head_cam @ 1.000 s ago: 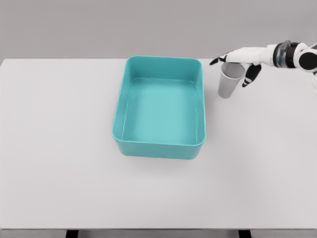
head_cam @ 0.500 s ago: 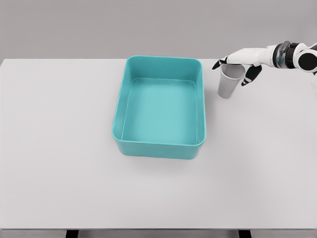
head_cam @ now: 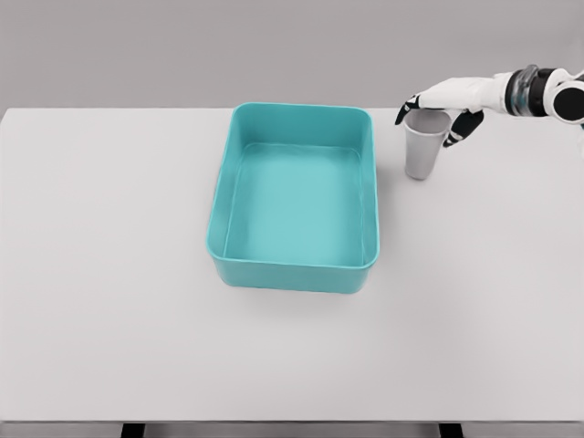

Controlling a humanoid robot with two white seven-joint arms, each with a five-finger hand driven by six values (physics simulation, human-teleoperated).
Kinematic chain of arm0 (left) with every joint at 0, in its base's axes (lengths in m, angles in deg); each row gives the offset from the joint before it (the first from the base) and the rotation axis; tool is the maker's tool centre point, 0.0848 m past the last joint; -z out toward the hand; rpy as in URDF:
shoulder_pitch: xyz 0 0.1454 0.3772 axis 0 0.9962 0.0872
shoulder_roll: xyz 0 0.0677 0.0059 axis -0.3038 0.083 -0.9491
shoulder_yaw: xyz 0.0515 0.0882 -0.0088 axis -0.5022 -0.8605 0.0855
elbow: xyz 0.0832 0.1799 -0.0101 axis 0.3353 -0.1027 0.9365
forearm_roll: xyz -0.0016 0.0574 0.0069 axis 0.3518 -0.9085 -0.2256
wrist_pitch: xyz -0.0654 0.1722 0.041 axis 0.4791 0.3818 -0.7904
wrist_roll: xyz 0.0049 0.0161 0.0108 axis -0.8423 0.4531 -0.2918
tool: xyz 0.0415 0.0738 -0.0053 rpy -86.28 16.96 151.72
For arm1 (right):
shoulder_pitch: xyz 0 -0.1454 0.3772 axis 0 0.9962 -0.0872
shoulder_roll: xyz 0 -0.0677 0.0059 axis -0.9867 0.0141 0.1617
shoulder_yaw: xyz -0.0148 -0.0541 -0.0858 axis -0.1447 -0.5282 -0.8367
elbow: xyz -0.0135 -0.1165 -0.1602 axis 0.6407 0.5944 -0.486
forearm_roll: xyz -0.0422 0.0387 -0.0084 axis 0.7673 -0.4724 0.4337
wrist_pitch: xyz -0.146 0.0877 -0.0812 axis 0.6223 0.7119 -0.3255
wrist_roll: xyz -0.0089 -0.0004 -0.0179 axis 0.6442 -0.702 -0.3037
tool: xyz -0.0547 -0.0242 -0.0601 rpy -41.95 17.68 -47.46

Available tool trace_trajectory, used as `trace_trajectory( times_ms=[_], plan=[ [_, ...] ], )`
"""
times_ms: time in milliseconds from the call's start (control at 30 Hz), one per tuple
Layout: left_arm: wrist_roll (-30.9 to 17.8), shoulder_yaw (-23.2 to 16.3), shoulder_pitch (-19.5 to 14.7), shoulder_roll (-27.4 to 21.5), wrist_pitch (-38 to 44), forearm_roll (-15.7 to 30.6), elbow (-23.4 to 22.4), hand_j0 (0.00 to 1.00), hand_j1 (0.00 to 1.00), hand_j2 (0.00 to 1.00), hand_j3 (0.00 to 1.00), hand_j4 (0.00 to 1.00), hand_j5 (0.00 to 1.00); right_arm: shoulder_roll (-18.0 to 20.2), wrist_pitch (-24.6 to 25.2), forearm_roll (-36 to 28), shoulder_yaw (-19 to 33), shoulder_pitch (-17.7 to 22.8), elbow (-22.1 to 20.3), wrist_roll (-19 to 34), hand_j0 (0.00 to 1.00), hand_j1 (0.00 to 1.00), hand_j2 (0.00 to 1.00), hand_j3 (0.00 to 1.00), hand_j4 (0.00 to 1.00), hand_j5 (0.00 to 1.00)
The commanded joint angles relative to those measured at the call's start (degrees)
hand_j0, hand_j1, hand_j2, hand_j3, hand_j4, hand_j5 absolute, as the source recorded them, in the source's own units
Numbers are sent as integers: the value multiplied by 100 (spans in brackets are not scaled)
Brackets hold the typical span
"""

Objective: Put the paper cup into the basket with your right arm

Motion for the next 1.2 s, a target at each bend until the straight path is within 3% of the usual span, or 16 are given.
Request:
trace_trajectory(
  times_ms=[0,533,933,1167],
  plan=[
    [-1,-1,0,0,0,0,-1,100,100,100,100,100,100,6,-27,-37,18,0,-11,2,75,75,75,75,75,75],
    [-1,-1,0,0,0,0,-1,100,100,100,100,100,100,68,-47,-45,62,-53,-125,2,71,71,71,71,71,71],
    [-1,-1,0,0,0,0,-1,100,100,100,100,100,100,305,-47,-81,79,-62,-652,2,71,71,71,71,71,71],
    [-1,-1,0,0,0,0,-1,100,100,100,100,100,100,586,-47,-116,79,-53,-1206,2,71,71,71,71,71,71]
  ],
)
